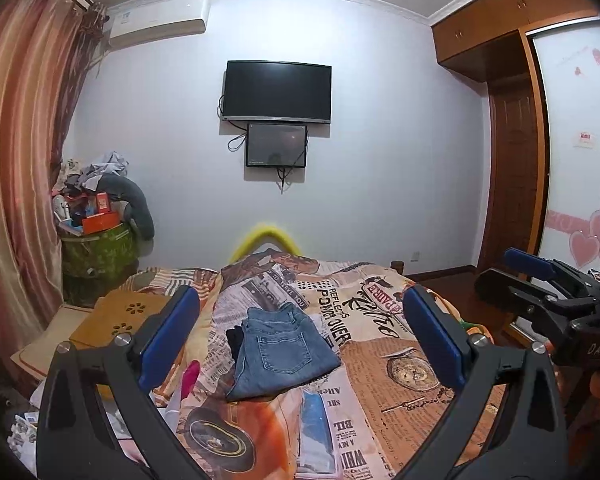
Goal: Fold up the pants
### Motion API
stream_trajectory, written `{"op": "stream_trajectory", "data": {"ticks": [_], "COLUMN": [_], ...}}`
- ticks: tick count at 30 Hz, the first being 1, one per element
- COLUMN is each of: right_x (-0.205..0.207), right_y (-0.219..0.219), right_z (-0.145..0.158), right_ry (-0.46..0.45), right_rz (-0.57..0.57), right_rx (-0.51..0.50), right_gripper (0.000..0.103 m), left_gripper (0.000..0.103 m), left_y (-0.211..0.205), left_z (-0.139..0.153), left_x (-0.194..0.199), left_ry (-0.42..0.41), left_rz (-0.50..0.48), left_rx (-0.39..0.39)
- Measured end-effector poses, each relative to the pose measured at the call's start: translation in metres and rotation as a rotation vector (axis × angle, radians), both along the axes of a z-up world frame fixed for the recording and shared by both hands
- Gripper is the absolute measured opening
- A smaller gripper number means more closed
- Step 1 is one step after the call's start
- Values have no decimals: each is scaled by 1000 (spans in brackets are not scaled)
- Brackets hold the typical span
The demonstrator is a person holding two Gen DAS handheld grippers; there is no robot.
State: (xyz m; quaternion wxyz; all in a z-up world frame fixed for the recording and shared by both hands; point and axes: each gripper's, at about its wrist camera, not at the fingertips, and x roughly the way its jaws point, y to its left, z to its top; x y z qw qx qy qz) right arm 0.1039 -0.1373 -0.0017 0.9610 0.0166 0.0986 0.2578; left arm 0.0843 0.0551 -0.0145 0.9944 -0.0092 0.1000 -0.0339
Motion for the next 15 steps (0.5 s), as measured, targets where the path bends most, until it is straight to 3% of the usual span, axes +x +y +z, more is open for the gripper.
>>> {"op": "stream_trajectory", "data": {"ticks": [15], "right_x": [0], "right_y": [0], "right_z": [2], "right_ry": [6], "right_rz": [-12], "right_rx": [7], "right_gripper": [103], "left_gripper": [103], "left_y": [1], "left_z": [-3], "left_x": [3], "left_ry": [16], "left_rz": [-8], "left_rx": [-2]}}
